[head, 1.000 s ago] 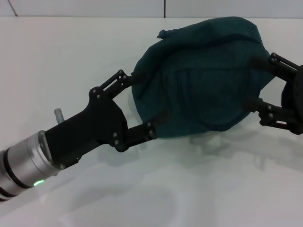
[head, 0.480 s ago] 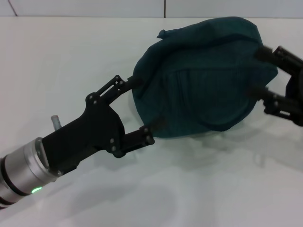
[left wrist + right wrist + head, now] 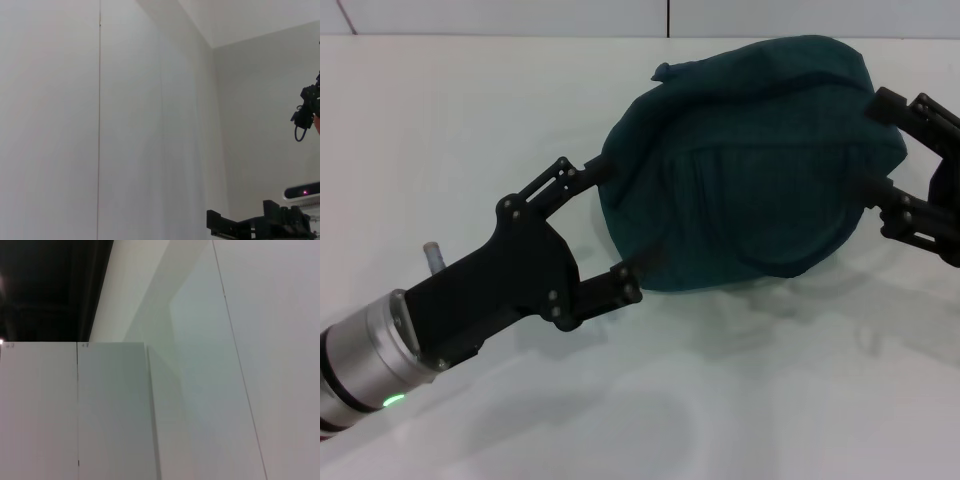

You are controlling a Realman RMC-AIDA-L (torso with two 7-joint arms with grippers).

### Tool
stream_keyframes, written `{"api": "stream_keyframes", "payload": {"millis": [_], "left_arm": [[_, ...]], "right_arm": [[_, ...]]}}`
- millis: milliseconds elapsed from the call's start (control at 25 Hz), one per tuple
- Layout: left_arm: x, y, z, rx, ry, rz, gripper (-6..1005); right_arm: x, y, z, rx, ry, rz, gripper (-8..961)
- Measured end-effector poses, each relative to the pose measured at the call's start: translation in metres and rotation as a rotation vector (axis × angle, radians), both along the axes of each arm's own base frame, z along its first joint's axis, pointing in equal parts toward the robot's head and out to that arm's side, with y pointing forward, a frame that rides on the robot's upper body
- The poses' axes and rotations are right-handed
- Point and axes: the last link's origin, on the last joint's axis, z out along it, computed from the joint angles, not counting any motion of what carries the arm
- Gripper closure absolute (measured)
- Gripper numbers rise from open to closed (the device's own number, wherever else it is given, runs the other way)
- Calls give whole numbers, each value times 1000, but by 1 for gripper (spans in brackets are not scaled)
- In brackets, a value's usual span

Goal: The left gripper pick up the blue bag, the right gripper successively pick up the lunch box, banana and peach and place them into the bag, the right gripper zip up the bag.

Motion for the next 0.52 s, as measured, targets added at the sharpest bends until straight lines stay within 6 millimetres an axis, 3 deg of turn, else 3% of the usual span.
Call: {"api": "stream_keyframes", "payload": {"millis": [520], "left_arm": [[2, 1, -1, -8, -1, -7, 136]], "right_arm": [[4, -3, -4, 22, 22, -27, 110]]}}
